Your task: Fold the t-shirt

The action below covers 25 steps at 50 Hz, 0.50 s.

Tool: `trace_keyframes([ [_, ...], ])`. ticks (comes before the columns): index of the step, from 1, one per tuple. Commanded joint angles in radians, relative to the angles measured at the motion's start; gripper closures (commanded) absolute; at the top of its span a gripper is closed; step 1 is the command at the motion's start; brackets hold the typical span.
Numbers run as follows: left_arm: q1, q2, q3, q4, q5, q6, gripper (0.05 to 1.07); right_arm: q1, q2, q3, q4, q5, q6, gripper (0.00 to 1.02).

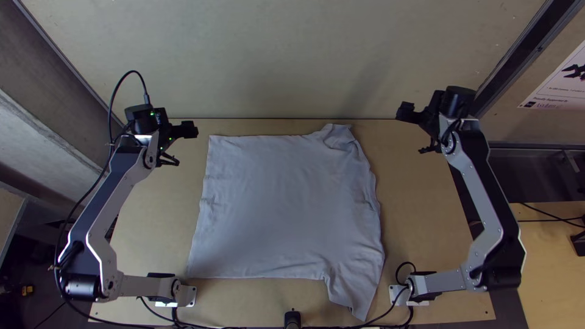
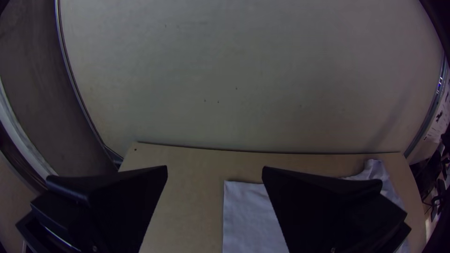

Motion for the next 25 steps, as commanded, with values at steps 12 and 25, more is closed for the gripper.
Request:
trace_keyframes([
  [12,-0.019,0.273,0.213,-0.096,0.002,-0.076,0.10,0.005,0.172,0.114,-0.013,-0.025,0.041,0.03],
  [25,-0.025,0.502,0.353,-0.126,-0.005,-0.058,0.11,-0.003,0.278,0.180,-0.082,-0.130,0.082,0.03],
])
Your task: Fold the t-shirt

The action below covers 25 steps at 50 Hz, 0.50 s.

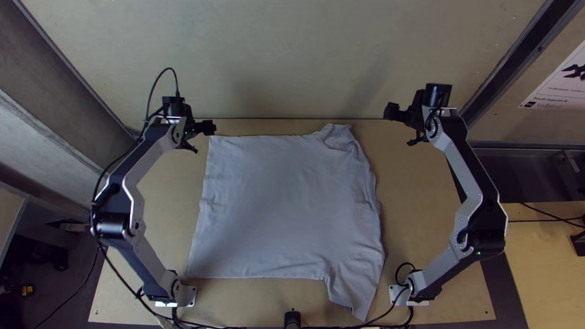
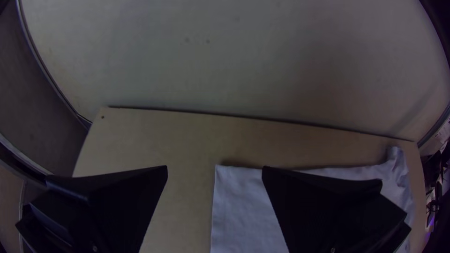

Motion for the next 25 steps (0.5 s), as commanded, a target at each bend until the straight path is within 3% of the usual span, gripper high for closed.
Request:
trace_keyframes([
  [1,-0.002,0.091,0.078,-0.017,-0.006,-0.002,0.11,-0.004,0.048,0.041,-0.026,-0.036,0.037,0.03],
  [8,-0.014,0.173,0.129,-0.020,-0.041,0.027,0.12,-0.012,0.067,0.041,-0.029,-0.038,0.041,0.03],
  [12,-0.019,0.229,0.182,-0.056,-0.058,0.039,0.20,-0.020,0.074,0.044,-0.029,-0.038,0.043,0.03],
  [25,-0.019,0.319,0.251,-0.105,-0.069,0.028,0.20,-0.033,0.097,0.048,-0.029,-0.041,0.043,0.03],
])
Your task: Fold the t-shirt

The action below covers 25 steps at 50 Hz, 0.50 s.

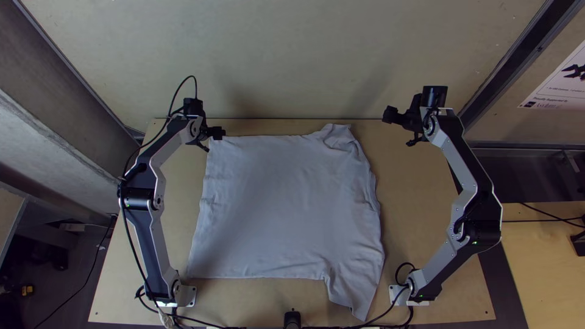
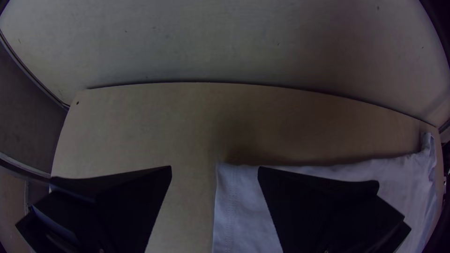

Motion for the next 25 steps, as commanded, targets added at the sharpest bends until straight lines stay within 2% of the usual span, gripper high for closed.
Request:
trace_keyframes([
  [1,-0.002,0.036,0.029,-0.018,-0.009,0.001,0.20,-0.006,0.032,0.029,-0.003,-0.009,0.020,0.03],
  [20,-0.012,0.099,0.024,-0.033,-0.084,0.001,0.21,-0.003,0.058,0.073,-0.011,-0.009,0.023,0.03],
  [22,-0.015,0.099,0.016,-0.029,-0.084,0.001,0.27,-0.002,0.070,0.088,-0.028,-0.009,0.023,0.03],
  [23,-0.016,0.099,0.013,-0.026,-0.084,0.003,0.34,0.000,0.079,0.098,-0.039,-0.009,0.023,0.03],
  [25,-0.021,0.097,0.013,-0.026,-0.084,0.011,0.54,0.003,0.098,0.119,-0.062,-0.009,0.023,0.03],
])
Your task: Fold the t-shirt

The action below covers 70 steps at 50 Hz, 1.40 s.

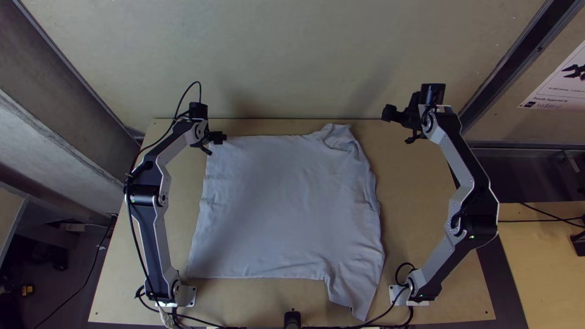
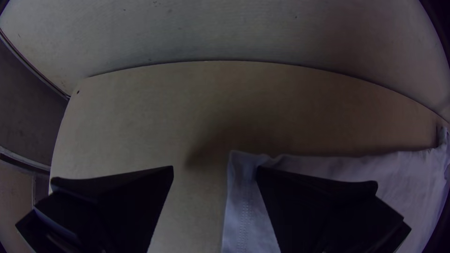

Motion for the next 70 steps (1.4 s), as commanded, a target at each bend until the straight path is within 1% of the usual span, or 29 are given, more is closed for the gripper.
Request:
trace_keyframes([
  [1,-0.010,0.033,-0.003,-0.012,-0.012,0.011,0.64,0.005,0.064,0.067,-0.051,-0.010,0.017,0.03],
  [2,-0.014,0.030,-0.004,-0.012,-0.012,0.011,0.72,0.006,0.072,0.076,-0.064,-0.016,0.019,0.03],
  [4,-0.015,0.024,-0.007,-0.015,-0.001,0.011,0.83,0.009,0.093,0.094,-0.088,-0.030,0.019,0.03],
  [6,-0.015,0.019,-0.009,-0.015,0.002,-0.001,0.91,0.013,0.111,0.113,-0.107,-0.034,0.016,0.03],
  [8,-0.017,0.007,-0.013,-0.016,0.005,-0.018,1.05,0.014,0.128,0.126,-0.119,-0.045,0.016,0.03],
  [9,-0.017,-0.002,-0.018,-0.015,0.011,-0.021,1.04,0.016,0.138,0.134,-0.130,-0.053,0.016,0.03],
  [13,-0.017,-0.031,-0.023,-0.016,0.017,-0.050,1.05,0.022,0.174,0.168,-0.166,-0.074,0.014,0.04],
  [16,-0.021,-0.054,-0.023,-0.016,0.020,-0.054,1.05,0.028,0.207,0.194,-0.191,-0.096,0.011,0.04],
  [21,-0.029,-0.087,-0.020,-0.024,0.033,-0.054,1.05,0.039,0.265,0.243,-0.217,-0.106,0.011,0.04],
  [24,-0.035,-0.104,-0.020,-0.035,0.033,-0.055,1.05,0.043,0.299,0.269,-0.219,-0.108,0.008,0.07],
  [31,-0.049,-0.122,-0.024,-0.058,0.033,-0.052,1.05,0.065,0.380,0.344,-0.240,-0.108,0.000,0.07],
  [36,-0.050,-0.128,-0.026,-0.064,0.033,-0.052,1.05,0.079,0.435,0.415,-0.274,-0.108,-0.001,0.13],
  [44,-0.050,-0.130,-0.032,-0.072,0.033,-0.049,1.05,0.111,0.516,0.517,-0.337,-0.108,-0.006,0.13],
  [59,-0.053,-0.125,-0.035,-0.075,0.033,-0.041,1.05,0.155,0.595,0.582,-0.334,-0.108,-0.006,0.13],
  [60,-0.053,-0.125,-0.035,-0.075,0.033,-0.041,1.05,0.160,0.598,0.585,-0.334,-0.108,-0.004,0.14],
  [64,-0.053,-0.122,-0.035,-0.075,0.033,-0.041,1.05,0.169,0.612,0.593,-0.321,-0.108,-0.004,0.23],
  [70,-0.055,-0.117,-0.036,-0.075,0.033,-0.040,1.05,0.181,0.633,0.597,-0.298,-0.106,-0.003,0.40],
])
